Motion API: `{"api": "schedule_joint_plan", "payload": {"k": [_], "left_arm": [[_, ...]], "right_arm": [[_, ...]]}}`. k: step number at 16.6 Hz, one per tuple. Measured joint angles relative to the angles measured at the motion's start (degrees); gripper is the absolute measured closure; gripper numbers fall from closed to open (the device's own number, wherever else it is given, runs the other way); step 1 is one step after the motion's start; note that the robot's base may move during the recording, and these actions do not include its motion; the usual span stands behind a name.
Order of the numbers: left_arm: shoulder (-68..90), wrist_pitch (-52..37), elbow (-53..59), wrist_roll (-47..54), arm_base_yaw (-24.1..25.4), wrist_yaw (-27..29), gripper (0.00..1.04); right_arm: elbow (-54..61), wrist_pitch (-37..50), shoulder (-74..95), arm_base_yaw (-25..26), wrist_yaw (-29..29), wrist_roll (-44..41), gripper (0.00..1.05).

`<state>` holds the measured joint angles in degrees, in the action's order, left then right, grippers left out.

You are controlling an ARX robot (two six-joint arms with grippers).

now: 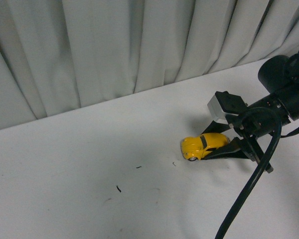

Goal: Wind up and store yellow beetle toy

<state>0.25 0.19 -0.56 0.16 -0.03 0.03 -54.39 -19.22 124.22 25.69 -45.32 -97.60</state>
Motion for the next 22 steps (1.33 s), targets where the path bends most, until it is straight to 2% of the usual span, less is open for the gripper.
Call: {"api": "schedule_joint_plan", "payload": {"k": [6,12,13,16,18,22], "left_arm": [[0.0,0.0,0.0,0.0,0.0,0.0,0.07],[0.0,0.0,0.0,0.0,0.0,0.0,0.07],[0.0,0.0,0.0,0.0,0.0,0.0,0.07],[0.0,0.0,0.0,0.0,0.0,0.0,0.07],[0.0,0.0,0.0,0.0,0.0,0.0,0.07],[0.0,0.0,0.0,0.0,0.0,0.0,0.07]], "right_arm": [[3.0,-0.1,-2.0,4.1,0.3,-0.1,0.62],[3.6,0.1,-3.1,4.2,1.5,-0.2,0.62],[3.7,0.8,-3.2,3.8,1.5,-0.2,0.55],[4.0,1.4,-3.2,2.8,1.9,-0.1,0.21],[4.0,1.3,-3.2,2.4,1.7,0.3,0.07],[4.0,1.5,-3.2,1.9,1.8,0.5,0.07]]}}
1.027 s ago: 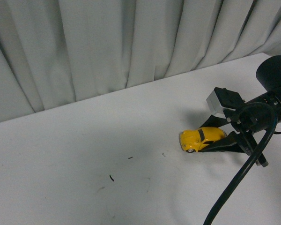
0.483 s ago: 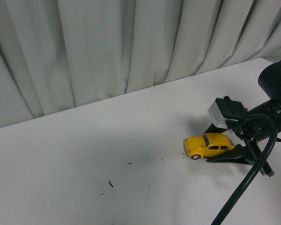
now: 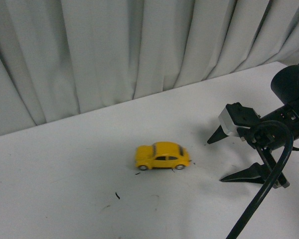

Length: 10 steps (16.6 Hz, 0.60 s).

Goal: Wind up and store yellow beetle toy

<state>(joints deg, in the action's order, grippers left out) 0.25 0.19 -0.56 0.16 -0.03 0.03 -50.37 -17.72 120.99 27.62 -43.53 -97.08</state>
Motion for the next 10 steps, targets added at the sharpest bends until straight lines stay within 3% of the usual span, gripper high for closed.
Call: {"api": "schedule_joint_plan", "payload": {"k": [10], "left_arm": [[0.0,0.0,0.0,0.0,0.0,0.0,0.07]], "right_arm": [[0.1,1.9,0.0,-1.8,0.0,1.8,0.07]]}}
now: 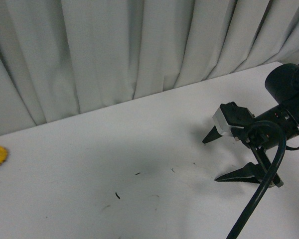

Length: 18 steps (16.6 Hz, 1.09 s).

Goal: Wind up and store yellow beetle toy

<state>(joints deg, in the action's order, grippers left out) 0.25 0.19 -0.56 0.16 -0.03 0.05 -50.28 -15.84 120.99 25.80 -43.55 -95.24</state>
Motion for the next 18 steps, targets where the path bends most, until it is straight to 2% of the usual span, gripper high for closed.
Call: {"api": "schedule_joint_plan", "payload": {"k": [11,13,18], "left_arm": [[0.0,0.0,0.0,0.0,0.0,0.0,0.07],[0.0,0.0,0.0,0.0,0.0,0.0,0.07],[0.0,0.0,0.0,0.0,0.0,0.0,0.07]], "right_arm": [[0.3,4.0,-2.4,-2.8,1.9,3.8,0.07],[0.0,6.1,-4.2,-4.0,3.4,5.0,0.07],[-6.3,10.1,-15.9,-10.2,2.8,12.5,0.07]]}}
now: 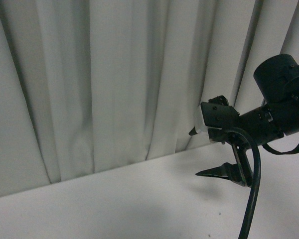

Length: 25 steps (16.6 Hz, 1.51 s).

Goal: Wind up and store yellow beetle toy

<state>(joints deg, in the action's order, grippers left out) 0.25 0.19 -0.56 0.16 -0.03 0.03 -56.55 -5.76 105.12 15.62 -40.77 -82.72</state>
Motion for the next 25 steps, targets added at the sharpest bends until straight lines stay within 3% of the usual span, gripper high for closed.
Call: {"api": "schedule_joint_plan", "payload": {"k": [1,2,4,5,6,9,10,16,25], "left_arm": [[0.0,0.0,0.0,0.0,0.0,0.0,0.07],[0.0,0.0,0.0,0.0,0.0,0.0,0.07],[0.0,0.0,0.0,0.0,0.0,0.0,0.07],[0.0,0.0,0.0,0.0,0.0,0.0,0.07],[0.0,0.0,0.0,0.0,0.0,0.0,0.07],[0.0,0.0,0.0,0.0,0.0,0.0,0.07],[0.0,0.0,0.0,0.0,0.0,0.0,0.07],[0.0,0.0,0.0,0.0,0.0,0.0,0.07],[0.0,0.0,0.0,0.0,0.0,0.0,0.07]], "right_arm": [[4.7,21.6,-1.7,-2.8,7.8,8.5,0.15],[12.3,38.8,-3.7,-6.0,19.0,22.3,0.26],[26.8,61.4,-6.4,-12.7,33.7,50.1,0.47],[30.4,69.0,-9.8,-15.2,38.7,62.3,0.58],[33.1,73.5,-14.6,-16.0,39.6,70.4,0.69],[43.2,70.7,-24.6,-15.9,40.6,79.8,1.01],[45.9,69.3,-27.7,-15.9,40.6,80.7,1.03],[52.5,59.8,-46.2,-15.9,40.6,81.7,1.03],[55.9,35.0,-75.5,-15.9,40.6,81.8,1.03]]}}
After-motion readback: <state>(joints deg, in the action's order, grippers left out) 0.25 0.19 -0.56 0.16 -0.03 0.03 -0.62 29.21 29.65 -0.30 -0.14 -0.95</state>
